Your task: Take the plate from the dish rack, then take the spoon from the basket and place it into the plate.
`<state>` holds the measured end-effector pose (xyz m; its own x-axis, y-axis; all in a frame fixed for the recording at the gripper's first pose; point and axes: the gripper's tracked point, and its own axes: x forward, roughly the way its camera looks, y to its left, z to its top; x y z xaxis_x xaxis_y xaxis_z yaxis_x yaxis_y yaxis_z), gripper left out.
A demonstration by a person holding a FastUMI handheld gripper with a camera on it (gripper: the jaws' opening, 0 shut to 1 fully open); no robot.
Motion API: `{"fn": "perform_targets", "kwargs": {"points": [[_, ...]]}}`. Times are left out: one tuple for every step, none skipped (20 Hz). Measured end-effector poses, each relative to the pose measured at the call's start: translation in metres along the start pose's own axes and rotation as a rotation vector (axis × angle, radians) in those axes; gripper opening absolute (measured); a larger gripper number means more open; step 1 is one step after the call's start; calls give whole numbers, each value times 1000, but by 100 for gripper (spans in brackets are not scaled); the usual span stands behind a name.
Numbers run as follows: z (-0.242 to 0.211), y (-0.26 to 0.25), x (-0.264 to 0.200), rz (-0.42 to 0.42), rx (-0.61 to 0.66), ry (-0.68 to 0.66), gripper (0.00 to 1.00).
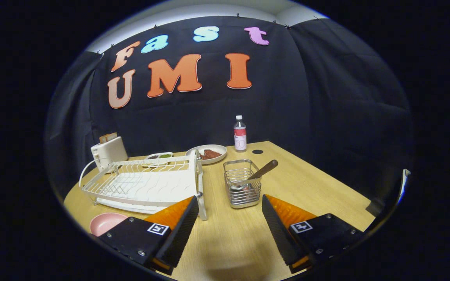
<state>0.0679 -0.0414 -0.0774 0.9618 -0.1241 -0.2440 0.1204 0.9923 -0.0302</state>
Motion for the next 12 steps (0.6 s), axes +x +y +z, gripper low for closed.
{"fn": "perform_targets", "kwargs": {"points": [[2, -5, 5, -11, -6, -7, 97], [3, -9, 12, -17, -10, -10, 97], [5, -13, 19, -26, -15, -17, 97], [7, -18, 27, -36, -18, -28, 97], [11, -22, 33, -44, -22, -42, 97], [14, -26, 41, -54, -25, -54, 97], [17, -30, 48, -62, -23, -64, 97], [19, -32, 55, -63, -17, -73, 97], [20, -33, 62, -62, -11, -76, 97], [19, -35, 70, -62, -6, -76, 97], [20, -36, 75, -61, -3, -78, 97], [21, -37, 80, -61, -2, -85, 97]]}}
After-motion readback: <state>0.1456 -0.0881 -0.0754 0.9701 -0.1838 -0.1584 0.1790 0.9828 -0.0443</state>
